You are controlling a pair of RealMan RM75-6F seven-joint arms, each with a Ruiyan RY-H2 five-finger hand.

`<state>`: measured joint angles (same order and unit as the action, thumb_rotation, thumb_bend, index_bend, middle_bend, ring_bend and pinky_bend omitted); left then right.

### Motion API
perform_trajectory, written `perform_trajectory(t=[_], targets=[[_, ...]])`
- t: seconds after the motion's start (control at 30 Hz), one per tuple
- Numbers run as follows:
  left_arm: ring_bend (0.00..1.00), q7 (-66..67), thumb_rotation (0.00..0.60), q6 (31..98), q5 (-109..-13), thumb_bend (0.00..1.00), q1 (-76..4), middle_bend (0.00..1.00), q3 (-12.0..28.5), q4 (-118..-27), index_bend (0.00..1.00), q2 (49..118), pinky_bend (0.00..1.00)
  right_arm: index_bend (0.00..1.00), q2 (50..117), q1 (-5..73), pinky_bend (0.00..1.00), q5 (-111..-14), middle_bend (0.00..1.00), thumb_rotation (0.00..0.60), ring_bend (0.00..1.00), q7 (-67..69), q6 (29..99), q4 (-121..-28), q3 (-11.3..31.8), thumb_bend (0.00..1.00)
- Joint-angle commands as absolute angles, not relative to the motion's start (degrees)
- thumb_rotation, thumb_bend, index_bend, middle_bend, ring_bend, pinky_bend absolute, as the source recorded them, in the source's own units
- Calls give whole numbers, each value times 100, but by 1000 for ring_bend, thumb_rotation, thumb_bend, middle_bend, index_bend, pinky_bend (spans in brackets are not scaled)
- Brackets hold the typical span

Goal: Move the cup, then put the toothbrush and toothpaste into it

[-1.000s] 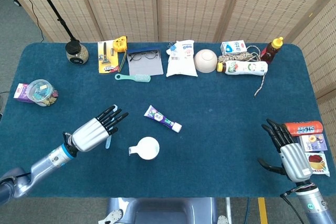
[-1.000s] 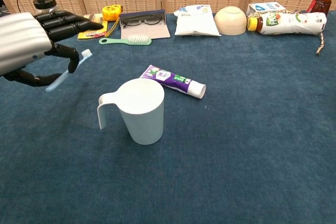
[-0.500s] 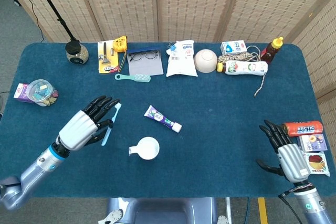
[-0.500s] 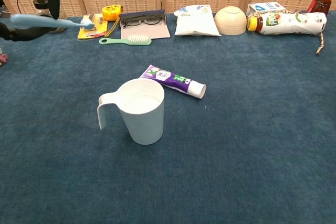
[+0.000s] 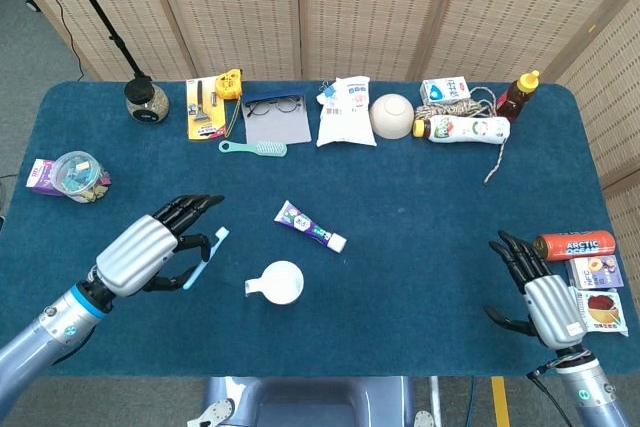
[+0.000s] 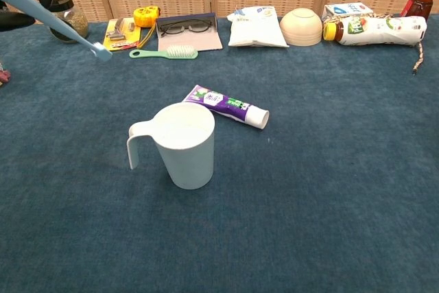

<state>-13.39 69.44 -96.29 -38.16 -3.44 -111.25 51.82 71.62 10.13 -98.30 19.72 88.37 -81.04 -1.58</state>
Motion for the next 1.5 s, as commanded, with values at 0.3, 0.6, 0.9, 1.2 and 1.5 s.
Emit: perform_trajectory(t=[0.3,0.6,0.9,1.2,1.5], targets=[[0,-2036,600,6313,-9748,353,-4078,0,-291,-11512,701,5216,86,0,7162,1020,66,-9829,0,600,0,1977,8822,-8108,-162,239],[0,-2044,600,5994,-9580,353,-4219,0,-107,-11502,701,5802,86,0,7154,1025,67,-9814,0,600,0,2007,8812,-8096,-157,239],[0,-1378,600,5596,-9096,353,-4378,0,123,-11550,699,6165,86,0,7153,1037,67,-9812,0,600,0,2064,8791,-8066,-163,240],[0,-783,600,5390,-8554,354,-4387,0,196,-11247,605,6782,71,0,7153,1048,67,-9809,0,600,0,2114,8786,-8034,-160,240],[0,-657,600,5292,-8285,353,-4399,0,273,-11091,152,7115,31,0,7152,1051,67,-9801,0,600,0,2131,8776,-8025,-164,240]])
